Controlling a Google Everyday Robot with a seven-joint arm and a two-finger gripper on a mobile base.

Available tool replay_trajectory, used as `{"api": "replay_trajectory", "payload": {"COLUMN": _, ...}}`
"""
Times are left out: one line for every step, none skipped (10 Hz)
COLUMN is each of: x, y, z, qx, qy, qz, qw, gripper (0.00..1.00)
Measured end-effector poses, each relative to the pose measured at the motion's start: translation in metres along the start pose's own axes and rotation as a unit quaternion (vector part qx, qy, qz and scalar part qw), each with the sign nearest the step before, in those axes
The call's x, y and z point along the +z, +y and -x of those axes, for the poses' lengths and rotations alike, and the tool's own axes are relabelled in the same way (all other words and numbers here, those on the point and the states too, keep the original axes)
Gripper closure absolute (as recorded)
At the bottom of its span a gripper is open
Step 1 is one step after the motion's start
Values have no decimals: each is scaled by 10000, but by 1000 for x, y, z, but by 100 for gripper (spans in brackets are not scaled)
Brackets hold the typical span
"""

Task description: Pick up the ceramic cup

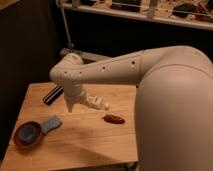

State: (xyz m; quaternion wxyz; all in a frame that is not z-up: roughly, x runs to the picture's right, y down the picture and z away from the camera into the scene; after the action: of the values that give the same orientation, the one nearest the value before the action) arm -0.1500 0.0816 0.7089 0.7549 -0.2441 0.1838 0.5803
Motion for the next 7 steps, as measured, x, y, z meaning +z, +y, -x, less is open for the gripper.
{"api": "replay_trajectory", "payload": {"x": 0, "y": 22, "z": 11, "qx": -395, "qy": -124, "qz": -16, "qw": 9991, "gripper": 35}}
{"api": "replay_trajectory", "payload": {"x": 1, "y": 37, "z": 17, "qx": -658, "qy": -186, "qz": -19, "qw": 9977, "gripper": 35}}
{"api": "replay_trajectory", "payload": {"x": 2, "y": 60, "z": 24, "qx": -1191, "qy": -280, "qz": -13, "qw": 9925, "gripper": 35}}
{"api": "replay_trajectory", "payload": {"x": 3, "y": 77, "z": 28, "qx": -1699, "qy": -343, "qz": -4, "qw": 9849, "gripper": 35}}
{"api": "replay_trajectory", "payload": {"x": 3, "y": 91, "z": 31, "qx": -2074, "qy": -386, "qz": 5, "qw": 9775, "gripper": 35}}
{"api": "replay_trajectory", "payload": {"x": 2, "y": 108, "z": 34, "qx": -2520, "qy": -443, "qz": 26, "qw": 9667, "gripper": 35}}
{"api": "replay_trajectory", "payload": {"x": 0, "y": 129, "z": 36, "qx": -2955, "qy": -489, "qz": 13, "qw": 9541, "gripper": 35}}
